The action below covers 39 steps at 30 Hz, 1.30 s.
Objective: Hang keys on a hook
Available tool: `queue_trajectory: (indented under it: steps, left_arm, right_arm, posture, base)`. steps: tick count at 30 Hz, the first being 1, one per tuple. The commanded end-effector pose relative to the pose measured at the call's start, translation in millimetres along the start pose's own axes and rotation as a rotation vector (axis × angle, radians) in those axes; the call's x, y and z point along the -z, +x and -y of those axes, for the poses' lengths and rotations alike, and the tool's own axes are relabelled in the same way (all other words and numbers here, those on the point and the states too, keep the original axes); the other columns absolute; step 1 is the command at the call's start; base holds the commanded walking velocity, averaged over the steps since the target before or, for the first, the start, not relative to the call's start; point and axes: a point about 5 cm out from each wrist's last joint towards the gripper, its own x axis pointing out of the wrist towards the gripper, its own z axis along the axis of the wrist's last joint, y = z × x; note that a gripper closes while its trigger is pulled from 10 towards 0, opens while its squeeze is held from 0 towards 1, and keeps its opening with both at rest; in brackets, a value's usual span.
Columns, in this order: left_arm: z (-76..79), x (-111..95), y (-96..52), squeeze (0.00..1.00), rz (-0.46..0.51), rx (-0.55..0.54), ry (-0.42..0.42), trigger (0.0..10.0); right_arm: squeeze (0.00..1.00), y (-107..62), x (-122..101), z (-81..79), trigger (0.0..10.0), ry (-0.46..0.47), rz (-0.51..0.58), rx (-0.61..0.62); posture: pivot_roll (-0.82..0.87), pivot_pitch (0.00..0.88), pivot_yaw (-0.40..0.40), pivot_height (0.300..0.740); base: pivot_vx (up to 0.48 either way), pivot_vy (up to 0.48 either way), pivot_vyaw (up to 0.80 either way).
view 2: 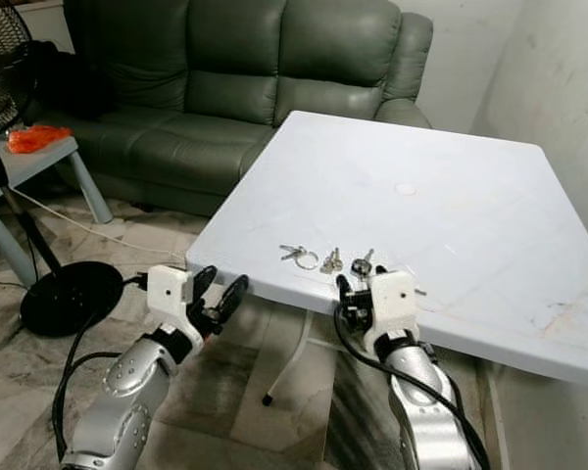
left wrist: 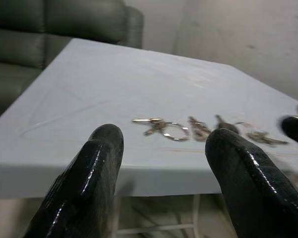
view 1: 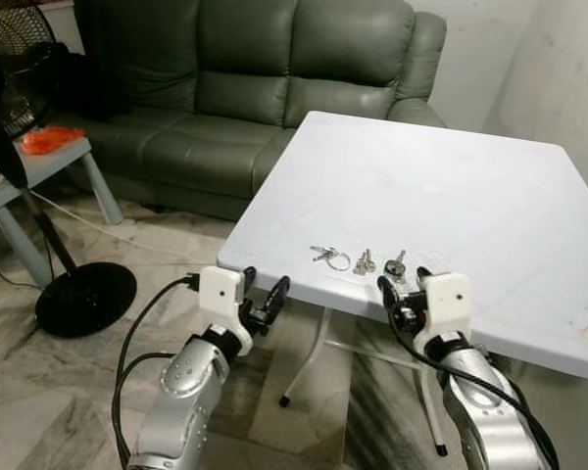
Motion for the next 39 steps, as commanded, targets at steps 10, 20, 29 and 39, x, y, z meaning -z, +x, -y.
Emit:
queue_trajectory:
  steps: [10, 20, 29, 39]
  left_arm:
    - [17.9, -9.9, -17.3, 0.00, -0.023, 0.094, 0.016, 10.0]
    - [24.7, -13.7, -29.2, 0.00, -0.044, 0.099, 0.002, 10.0]
    - [27.4, -14.5, -37.4, 0.00, -0.076, 0.097, -0.015, 10.0]
    - [29.2, -16.3, -39.5, 0.00, -0.089, 0.089, -0.028, 10.0]
  right_arm:
    - [0.00, 24.9, -15.5, -19.8, 10.0, 0.084, -0.039, 0.058]
    - [0.00, 38.7, -24.7, -26.2, 10.0, 0.113, -0.033, 0.111]
    - [0.00, 50.4, -34.1, -13.9, 10.0, 0.143, -0.014, 0.247]
    - [0.00, 53.6, -34.6, -6.4, 10.0, 0.145, -0.017, 0.264]
  posture:
    - [0.06, 0.138, -0.028, 0.740]
    - [0.08, 0.194, -0.030, 0.740]
    - [0.09, 0.231, -0.030, 0.740]
    - [0.10, 0.249, -0.034, 0.740]
  base:
    - [0.000, 0.000, 0.00]
    - [0.000, 0.000, 0.00]
    - [0.000, 0.000, 0.00]
    - [0.000, 0.000, 0.00]
